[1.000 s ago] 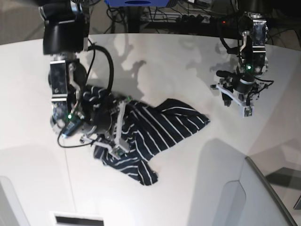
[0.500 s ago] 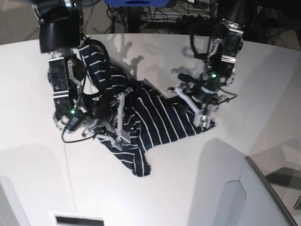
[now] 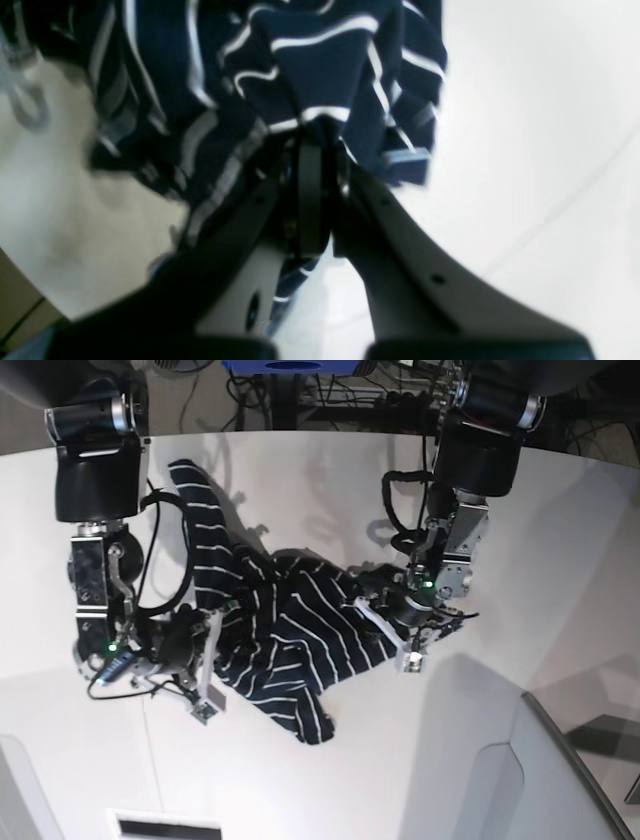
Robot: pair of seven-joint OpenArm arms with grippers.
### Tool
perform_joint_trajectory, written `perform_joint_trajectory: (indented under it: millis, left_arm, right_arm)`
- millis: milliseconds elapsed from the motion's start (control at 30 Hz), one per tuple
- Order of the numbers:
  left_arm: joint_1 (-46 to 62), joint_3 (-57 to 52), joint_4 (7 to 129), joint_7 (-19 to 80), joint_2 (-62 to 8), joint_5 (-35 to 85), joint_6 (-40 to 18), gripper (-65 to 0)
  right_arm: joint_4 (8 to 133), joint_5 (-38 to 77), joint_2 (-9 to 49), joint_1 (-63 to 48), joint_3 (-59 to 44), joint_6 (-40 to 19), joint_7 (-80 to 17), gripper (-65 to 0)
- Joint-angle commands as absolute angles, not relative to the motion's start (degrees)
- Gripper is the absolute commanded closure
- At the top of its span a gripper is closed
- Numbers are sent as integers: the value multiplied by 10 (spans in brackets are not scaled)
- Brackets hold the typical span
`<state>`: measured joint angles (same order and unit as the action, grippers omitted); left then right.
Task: Layout the t-shirt on the table in an organized manner, then fold the t-shirt properly
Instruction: 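Pull the shirt apart with both grippers to spread it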
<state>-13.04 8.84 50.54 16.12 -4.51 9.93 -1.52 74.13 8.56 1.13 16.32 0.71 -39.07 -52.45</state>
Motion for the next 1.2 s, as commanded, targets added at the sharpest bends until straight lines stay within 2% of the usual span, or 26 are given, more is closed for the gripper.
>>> perform_joint_trajectory:
  millis: [0, 133, 333, 567, 733, 967, 1167]
  left_arm:
    - [-129, 87, 494, 186, -59, 95, 0, -268]
    - [-101, 82, 500, 173, -80, 95, 0, -267]
    - [-73, 80, 575, 176, -97, 96, 1, -267]
    - [-72, 80, 587, 176, -116, 96, 1, -267]
    - [-52, 80, 591, 175, -134, 97, 1, -267]
    - [-45, 80, 605, 174, -156, 102, 1, -267]
    - [-36, 80, 684, 177, -153, 102, 1, -267]
  right_arm:
    - [749, 91, 14, 185, 0, -392, -510, -5]
    - [749, 90, 26, 205, -20, -391, -509, -5]
    - [749, 90, 35, 233, -15, -332, -475, -5]
    - [749, 89, 37, 237, -19, -327, -483, -5]
    - [749, 89, 61, 228, -16, -261, -480, -3]
    - [749, 89, 82, 226, -19, -255, -480, -3]
    - [725, 89, 81, 226, -15, -255, -484, -20]
